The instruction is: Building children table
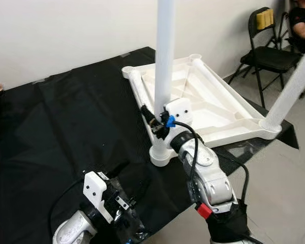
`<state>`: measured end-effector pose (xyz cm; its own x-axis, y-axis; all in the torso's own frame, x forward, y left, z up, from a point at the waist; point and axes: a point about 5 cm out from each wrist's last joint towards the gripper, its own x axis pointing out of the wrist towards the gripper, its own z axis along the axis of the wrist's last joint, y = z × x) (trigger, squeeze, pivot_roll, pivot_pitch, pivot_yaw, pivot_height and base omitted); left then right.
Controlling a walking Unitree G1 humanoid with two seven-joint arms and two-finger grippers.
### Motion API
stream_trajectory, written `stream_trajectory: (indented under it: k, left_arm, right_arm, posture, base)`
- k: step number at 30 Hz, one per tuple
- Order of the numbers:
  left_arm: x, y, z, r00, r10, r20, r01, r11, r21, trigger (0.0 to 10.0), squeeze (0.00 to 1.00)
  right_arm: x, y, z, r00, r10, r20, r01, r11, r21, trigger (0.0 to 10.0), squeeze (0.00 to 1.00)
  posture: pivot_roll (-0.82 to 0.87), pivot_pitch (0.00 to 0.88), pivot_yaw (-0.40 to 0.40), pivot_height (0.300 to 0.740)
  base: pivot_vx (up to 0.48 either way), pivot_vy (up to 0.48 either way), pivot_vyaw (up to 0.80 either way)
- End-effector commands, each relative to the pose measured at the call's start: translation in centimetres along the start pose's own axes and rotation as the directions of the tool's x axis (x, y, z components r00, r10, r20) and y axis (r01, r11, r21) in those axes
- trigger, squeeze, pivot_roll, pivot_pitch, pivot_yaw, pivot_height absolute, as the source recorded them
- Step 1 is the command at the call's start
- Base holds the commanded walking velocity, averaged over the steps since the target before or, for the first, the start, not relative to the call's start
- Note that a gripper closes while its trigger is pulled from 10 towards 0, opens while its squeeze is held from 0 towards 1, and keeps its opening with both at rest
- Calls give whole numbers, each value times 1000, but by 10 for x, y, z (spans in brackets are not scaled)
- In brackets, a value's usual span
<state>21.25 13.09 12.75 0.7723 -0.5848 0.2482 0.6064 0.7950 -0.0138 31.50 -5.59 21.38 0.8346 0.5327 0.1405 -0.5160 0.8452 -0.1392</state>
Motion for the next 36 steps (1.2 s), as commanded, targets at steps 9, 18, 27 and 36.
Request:
stream_trajectory:
  k: [9,18,27,36]
  left_arm:
    - [-3,-1,-2,1000,9,-17,-9,1000,-3,10000,0]
    - [-3,-3,-2,1000,10,-16,-10,1000,-6,10000,0]
    - [-5,-5,-3,1000,12,-22,-12,1000,1,10000,0]
    - [-7,-5,-2,1000,8,-25,-8,1000,-4,10000,0]
  right_arm:
    - [7,-12,0,962,269,-45,-264,960,96,10000,1000]
    - [-6,-13,15,756,648,-91,-654,755,-55,10000,0]
    - [5,-42,44,727,685,-52,-686,721,-102,0,0]
    - [-12,-55,37,657,750,-84,-754,653,-71,0,0]
  posture:
    - [45,180,9,740]
    - [53,181,3,740]
    - [68,181,-2,740]
    - [65,189,9,740]
  base:
    - [0,0,0]
    - [0,0,0]
    - [0,0,0]
    - [0,0,0]
